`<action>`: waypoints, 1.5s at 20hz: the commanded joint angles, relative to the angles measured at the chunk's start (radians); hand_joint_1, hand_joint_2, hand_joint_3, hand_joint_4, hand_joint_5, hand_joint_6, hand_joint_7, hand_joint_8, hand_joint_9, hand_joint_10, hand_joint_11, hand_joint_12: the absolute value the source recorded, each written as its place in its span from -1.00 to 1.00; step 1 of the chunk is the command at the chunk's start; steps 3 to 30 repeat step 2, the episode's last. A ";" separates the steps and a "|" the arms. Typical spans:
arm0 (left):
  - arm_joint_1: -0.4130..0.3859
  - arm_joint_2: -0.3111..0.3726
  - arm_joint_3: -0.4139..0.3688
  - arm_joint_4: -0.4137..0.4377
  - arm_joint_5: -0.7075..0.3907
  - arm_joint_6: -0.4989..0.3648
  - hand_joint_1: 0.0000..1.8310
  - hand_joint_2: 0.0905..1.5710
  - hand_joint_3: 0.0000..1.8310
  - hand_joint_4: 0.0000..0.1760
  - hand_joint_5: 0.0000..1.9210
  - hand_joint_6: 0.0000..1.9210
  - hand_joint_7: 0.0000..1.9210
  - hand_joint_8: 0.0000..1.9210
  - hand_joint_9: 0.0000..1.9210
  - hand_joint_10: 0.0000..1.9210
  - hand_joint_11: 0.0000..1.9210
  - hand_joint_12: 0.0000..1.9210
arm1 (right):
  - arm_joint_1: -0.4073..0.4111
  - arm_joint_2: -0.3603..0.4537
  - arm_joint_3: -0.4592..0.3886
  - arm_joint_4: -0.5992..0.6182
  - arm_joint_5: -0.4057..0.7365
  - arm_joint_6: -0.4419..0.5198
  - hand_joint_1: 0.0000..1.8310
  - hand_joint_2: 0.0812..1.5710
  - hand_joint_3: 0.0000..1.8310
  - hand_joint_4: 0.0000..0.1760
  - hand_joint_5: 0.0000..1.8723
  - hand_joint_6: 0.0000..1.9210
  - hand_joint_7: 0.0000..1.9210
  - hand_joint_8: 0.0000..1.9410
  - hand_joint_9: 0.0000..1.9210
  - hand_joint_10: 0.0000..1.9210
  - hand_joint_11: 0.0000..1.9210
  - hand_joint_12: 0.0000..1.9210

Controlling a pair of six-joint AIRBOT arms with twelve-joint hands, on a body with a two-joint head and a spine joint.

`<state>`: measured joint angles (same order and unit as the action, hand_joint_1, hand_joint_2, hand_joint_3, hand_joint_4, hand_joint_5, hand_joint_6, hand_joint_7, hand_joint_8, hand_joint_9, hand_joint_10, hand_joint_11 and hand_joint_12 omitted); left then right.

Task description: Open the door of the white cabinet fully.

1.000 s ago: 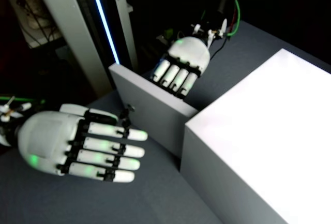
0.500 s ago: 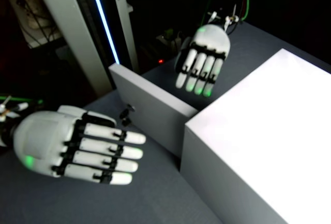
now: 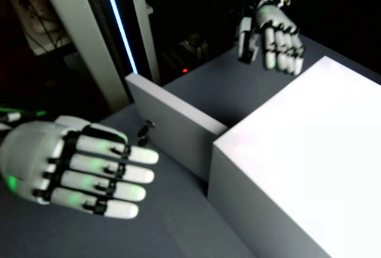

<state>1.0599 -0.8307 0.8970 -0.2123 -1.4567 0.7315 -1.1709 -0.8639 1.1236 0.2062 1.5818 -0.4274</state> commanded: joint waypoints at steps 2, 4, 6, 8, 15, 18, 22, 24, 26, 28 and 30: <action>0.011 0.013 -0.002 -0.036 -0.211 0.001 -0.56 0.67 -1.00 -1.00 -0.85 -1.00 -0.87 -0.99 -0.92 -0.99 -1.00 -1.00 | 0.001 0.010 0.000 0.027 0.174 0.003 -0.19 0.82 -1.00 -1.00 -0.66 -1.00 -0.68 -1.00 -0.69 -1.00 -0.83 -0.69; 0.011 0.013 -0.002 -0.036 -0.211 0.001 -0.56 0.67 -1.00 -1.00 -0.85 -1.00 -0.87 -0.99 -0.92 -0.99 -1.00 -1.00 | 0.001 0.010 0.000 0.027 0.174 0.003 -0.19 0.82 -1.00 -1.00 -0.66 -1.00 -0.68 -1.00 -0.69 -1.00 -0.83 -0.69; 0.011 0.013 -0.002 -0.036 -0.211 0.001 -0.56 0.67 -1.00 -1.00 -0.85 -1.00 -0.87 -0.99 -0.92 -0.99 -1.00 -1.00 | 0.001 0.010 0.000 0.027 0.174 0.003 -0.19 0.82 -1.00 -1.00 -0.66 -1.00 -0.68 -1.00 -0.69 -1.00 -0.83 -0.69; 0.011 0.013 -0.002 -0.036 -0.211 0.001 -0.56 0.67 -1.00 -1.00 -0.85 -1.00 -0.87 -0.99 -0.92 -0.99 -1.00 -1.00 | 0.001 0.010 0.000 0.027 0.174 0.003 -0.19 0.82 -1.00 -1.00 -0.66 -1.00 -0.68 -1.00 -0.69 -1.00 -0.83 -0.69; 0.011 0.013 -0.002 -0.036 -0.211 0.001 -0.56 0.67 -1.00 -1.00 -0.85 -1.00 -0.87 -0.99 -0.92 -0.99 -1.00 -1.00 | 0.001 0.010 0.000 0.027 0.174 0.003 -0.19 0.82 -1.00 -1.00 -0.66 -1.00 -0.68 -1.00 -0.69 -1.00 -0.83 -0.69; 0.011 0.013 -0.002 -0.036 -0.211 0.001 -0.56 0.67 -1.00 -1.00 -0.85 -1.00 -0.87 -0.99 -0.92 -0.99 -1.00 -1.00 | 0.001 0.010 0.000 0.027 0.174 0.003 -0.19 0.82 -1.00 -1.00 -0.66 -1.00 -0.68 -1.00 -0.69 -1.00 -0.83 -0.69; 0.011 0.013 -0.002 -0.036 -0.211 0.001 -0.56 0.67 -1.00 -1.00 -0.85 -1.00 -0.87 -0.99 -0.92 -0.99 -1.00 -1.00 | 0.001 0.010 0.000 0.027 0.174 0.003 -0.19 0.82 -1.00 -1.00 -0.66 -1.00 -0.68 -1.00 -0.69 -1.00 -0.83 -0.69; 0.011 0.013 -0.002 -0.036 -0.211 0.001 -0.56 0.67 -1.00 -1.00 -0.85 -1.00 -0.87 -0.99 -0.92 -0.99 -1.00 -1.00 | 0.001 0.010 0.000 0.027 0.174 0.003 -0.19 0.82 -1.00 -1.00 -0.66 -1.00 -0.68 -1.00 -0.69 -1.00 -0.83 -0.69; 0.011 0.013 -0.002 -0.036 -0.211 0.001 -0.56 0.67 -1.00 -1.00 -0.85 -1.00 -0.87 -0.99 -0.92 -0.99 -1.00 -1.00 | 0.001 0.010 0.000 0.027 0.174 0.003 -0.19 0.82 -1.00 -1.00 -0.66 -1.00 -0.68 -1.00 -0.69 -1.00 -0.83 -0.69; 0.011 0.013 -0.002 -0.036 -0.211 0.001 -0.56 0.67 -1.00 -1.00 -0.85 -1.00 -0.87 -0.99 -0.92 -0.99 -1.00 -1.00 | 0.001 0.010 0.000 0.027 0.174 0.003 -0.19 0.82 -1.00 -1.00 -0.66 -1.00 -0.68 -1.00 -0.69 -1.00 -0.83 -0.69; 0.011 0.013 -0.002 -0.036 -0.211 0.001 -0.56 0.67 -1.00 -1.00 -0.85 -1.00 -0.87 -0.99 -0.92 -0.99 -1.00 -1.00 | 0.001 0.010 0.000 0.027 0.174 0.003 -0.19 0.82 -1.00 -1.00 -0.66 -1.00 -0.68 -1.00 -0.69 -1.00 -0.83 -0.69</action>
